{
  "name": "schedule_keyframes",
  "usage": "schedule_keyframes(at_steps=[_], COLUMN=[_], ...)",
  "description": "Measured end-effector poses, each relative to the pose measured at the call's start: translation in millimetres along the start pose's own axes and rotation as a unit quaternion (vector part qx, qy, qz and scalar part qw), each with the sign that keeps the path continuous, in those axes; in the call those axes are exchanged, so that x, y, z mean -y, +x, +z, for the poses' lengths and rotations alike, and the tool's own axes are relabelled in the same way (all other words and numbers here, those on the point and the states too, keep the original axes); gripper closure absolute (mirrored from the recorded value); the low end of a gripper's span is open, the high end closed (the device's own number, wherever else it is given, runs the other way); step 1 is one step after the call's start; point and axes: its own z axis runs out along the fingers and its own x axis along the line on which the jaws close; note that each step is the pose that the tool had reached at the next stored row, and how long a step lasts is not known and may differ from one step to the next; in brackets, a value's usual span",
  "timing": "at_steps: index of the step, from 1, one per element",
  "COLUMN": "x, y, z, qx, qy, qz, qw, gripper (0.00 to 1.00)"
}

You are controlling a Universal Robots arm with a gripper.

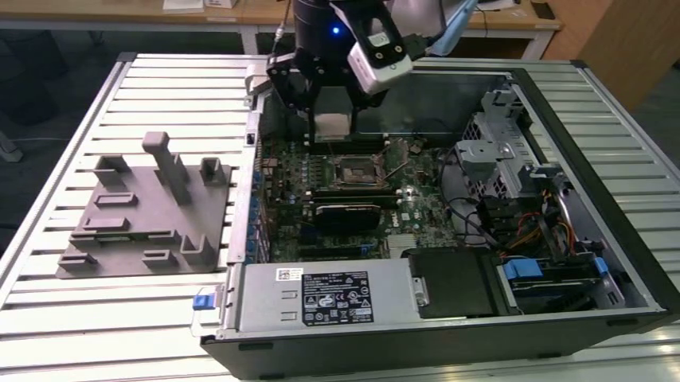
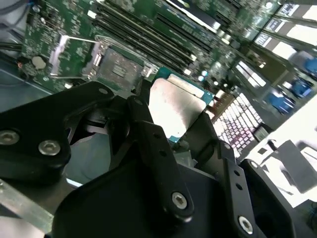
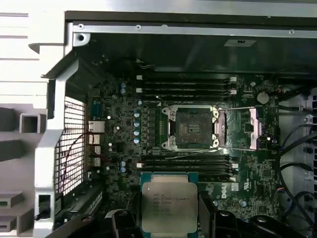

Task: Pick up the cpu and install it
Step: 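Pick up the cpu and move it towards the insertion slot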

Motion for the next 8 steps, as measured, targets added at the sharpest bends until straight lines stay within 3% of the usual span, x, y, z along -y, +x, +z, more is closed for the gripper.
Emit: schedule_keyframes(at_steps=[8], x=[0.3], y=[-21.5], z=[11.0], qx=[-0.0006], qy=[0.0], qz=[0.0], qw=[1.0], gripper=[0.46])
